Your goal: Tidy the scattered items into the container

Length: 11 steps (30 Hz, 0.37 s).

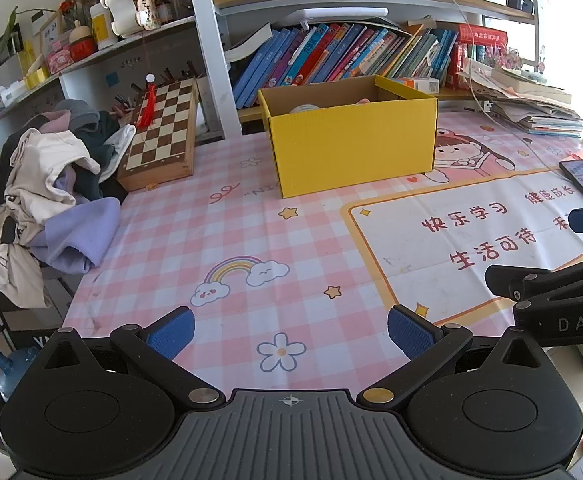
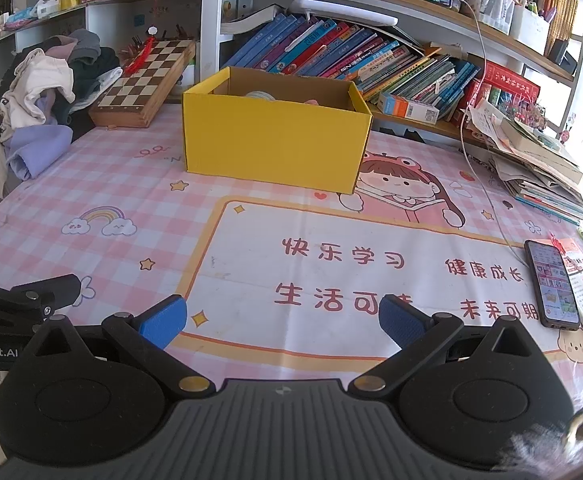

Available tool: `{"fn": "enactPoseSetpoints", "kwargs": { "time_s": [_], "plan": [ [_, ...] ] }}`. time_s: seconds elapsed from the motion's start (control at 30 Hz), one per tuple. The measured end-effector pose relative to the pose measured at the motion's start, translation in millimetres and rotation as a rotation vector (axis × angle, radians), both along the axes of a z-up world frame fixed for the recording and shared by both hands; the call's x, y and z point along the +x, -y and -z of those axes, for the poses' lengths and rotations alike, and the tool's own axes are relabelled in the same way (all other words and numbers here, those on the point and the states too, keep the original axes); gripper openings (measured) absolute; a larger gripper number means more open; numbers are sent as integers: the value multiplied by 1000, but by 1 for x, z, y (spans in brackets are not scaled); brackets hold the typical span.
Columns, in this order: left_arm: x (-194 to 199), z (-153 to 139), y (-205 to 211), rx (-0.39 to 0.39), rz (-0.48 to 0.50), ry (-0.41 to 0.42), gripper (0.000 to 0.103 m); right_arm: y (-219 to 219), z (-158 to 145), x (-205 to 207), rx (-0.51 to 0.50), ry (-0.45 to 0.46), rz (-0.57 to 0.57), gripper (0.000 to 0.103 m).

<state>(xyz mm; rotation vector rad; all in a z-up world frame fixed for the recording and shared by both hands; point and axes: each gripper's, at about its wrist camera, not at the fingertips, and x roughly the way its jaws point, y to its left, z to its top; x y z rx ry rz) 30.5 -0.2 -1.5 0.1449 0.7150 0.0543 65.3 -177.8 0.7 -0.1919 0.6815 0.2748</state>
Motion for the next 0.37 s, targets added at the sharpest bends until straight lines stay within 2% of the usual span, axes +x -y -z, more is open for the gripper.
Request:
{"fn": "enactPoseSetpoints", "kwargs": {
  "time_s": [0.37],
  "plan": [
    [3, 1, -2, -23, 6, -8, 103, -1, 1, 3, -3, -6, 3, 103]
  ]
}}
